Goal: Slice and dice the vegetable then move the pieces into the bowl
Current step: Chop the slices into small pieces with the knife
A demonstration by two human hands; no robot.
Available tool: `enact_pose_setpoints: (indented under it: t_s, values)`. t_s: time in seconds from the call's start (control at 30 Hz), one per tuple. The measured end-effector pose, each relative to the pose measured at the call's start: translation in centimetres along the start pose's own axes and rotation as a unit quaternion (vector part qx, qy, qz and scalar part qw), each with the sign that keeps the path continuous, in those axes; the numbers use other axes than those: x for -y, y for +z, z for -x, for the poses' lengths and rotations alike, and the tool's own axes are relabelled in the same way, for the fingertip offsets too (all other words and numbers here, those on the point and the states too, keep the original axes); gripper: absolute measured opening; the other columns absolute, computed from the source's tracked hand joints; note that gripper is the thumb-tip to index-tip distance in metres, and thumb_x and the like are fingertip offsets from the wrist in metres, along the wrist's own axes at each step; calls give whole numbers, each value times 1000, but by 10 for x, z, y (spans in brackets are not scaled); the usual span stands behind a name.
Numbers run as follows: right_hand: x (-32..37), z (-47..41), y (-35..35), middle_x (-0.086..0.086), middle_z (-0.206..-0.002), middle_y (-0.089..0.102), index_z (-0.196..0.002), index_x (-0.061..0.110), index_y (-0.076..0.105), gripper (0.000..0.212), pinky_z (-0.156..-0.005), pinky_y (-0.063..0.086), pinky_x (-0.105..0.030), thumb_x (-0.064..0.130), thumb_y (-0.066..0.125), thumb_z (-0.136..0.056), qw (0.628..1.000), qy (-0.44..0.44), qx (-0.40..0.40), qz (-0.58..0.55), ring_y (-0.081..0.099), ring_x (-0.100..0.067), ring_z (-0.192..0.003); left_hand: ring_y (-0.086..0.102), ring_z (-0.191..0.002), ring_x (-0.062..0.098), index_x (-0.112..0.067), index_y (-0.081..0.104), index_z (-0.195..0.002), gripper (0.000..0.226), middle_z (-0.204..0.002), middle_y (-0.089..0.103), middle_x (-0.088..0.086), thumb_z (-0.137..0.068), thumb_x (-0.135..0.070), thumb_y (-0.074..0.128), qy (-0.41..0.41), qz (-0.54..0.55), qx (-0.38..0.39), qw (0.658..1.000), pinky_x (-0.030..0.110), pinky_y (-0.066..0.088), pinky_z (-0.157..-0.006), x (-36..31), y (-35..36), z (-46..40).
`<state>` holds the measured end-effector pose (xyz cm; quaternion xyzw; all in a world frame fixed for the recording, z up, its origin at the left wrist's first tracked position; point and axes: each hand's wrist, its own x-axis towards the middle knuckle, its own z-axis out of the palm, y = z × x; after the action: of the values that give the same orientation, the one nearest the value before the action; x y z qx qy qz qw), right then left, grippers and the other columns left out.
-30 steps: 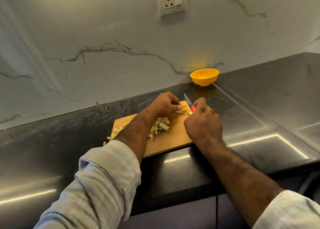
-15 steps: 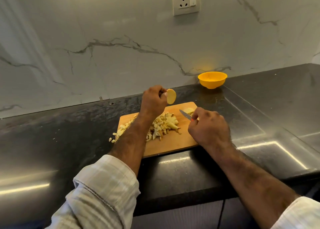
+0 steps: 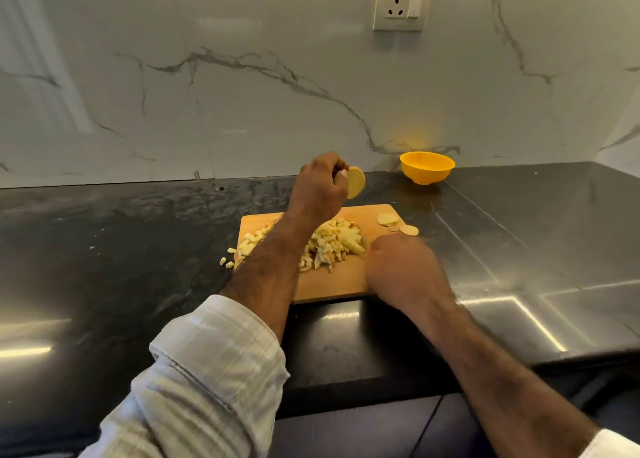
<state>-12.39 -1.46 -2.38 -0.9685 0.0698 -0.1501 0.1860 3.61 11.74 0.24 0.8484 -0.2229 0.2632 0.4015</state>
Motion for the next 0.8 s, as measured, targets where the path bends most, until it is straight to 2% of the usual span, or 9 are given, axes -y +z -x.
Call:
enact_pose_setpoints:
  t_s: [0.1,0.23,0.4,0.5,0.6,0.67,0.73,0.8]
  values:
    - [5,-4,-10,-6,-114,71,-119,20,73,28,-82,55,-40,31,57,-98,1000,1,-12,8,64,-28,-101,64,-90,21,-15,71,-107,15,-100,73,3,-102,-20,58,-3,11,31,999,31,51,-74,-3,3,5]
    - [-11,-6,-21,-4,-115,72,-117,23,74,30,-75,56,-38,32,61,-91,998,31,-34,41,64,-25,-97,62,-94,17,-15,72,-112,15,-103,69,1,-104,-16,59,-18,32,107,994,26,47,-70,-8,5,11]
    - [-32,-2,-24,0,-120,66,-134,27,66,45,-72,50,-33,40,66,-91,996,80,33,19,60,-18,-100,63,-103,15,-20,74,-116,17,-114,69,0,-104,-15,64,-33,2,253,967,26,55,-79,-22,15,22]
    - [-33,-6,-26,2,-121,64,-136,30,64,50,-73,52,-34,40,71,-88,991,107,84,-13,60,-17,-102,64,-103,13,-23,75,-116,17,-116,70,-1,-102,-16,67,-32,-39,263,963,33,60,-88,-25,18,27]
    - [-34,-7,-29,1,-128,62,-141,31,61,50,-76,50,-33,34,70,-91,988,111,105,-30,58,-18,-107,66,-97,10,-25,77,-112,14,-110,72,-6,-100,-23,72,-23,-79,265,961,38,62,-89,-22,18,27]
    - [-35,-7,-29,0,-134,60,-144,30,58,52,-78,49,-33,32,68,-93,988,104,109,-34,56,-19,-107,65,-96,9,-26,79,-109,13,-105,73,-9,-98,-32,74,-19,-111,281,953,45,58,-97,-20,17,26]
    - [-34,-6,-29,-1,-136,58,-145,29,56,52,-80,49,-33,30,66,-94,989,91,110,-28,54,-19,-106,63,-101,9,-30,79,-106,14,-105,73,-13,-96,-39,75,-15,-135,302,944,51,45,-107,-18,18,24]
    - [-33,-4,-30,-2,-139,56,-148,30,52,54,-84,51,-35,30,64,-95,990,82,115,-22,54,-21,-110,60,-106,9,-33,79,-104,16,-107,71,-16,-94,-44,76,-10,-153,313,937,52,33,-109,-19,17,23]
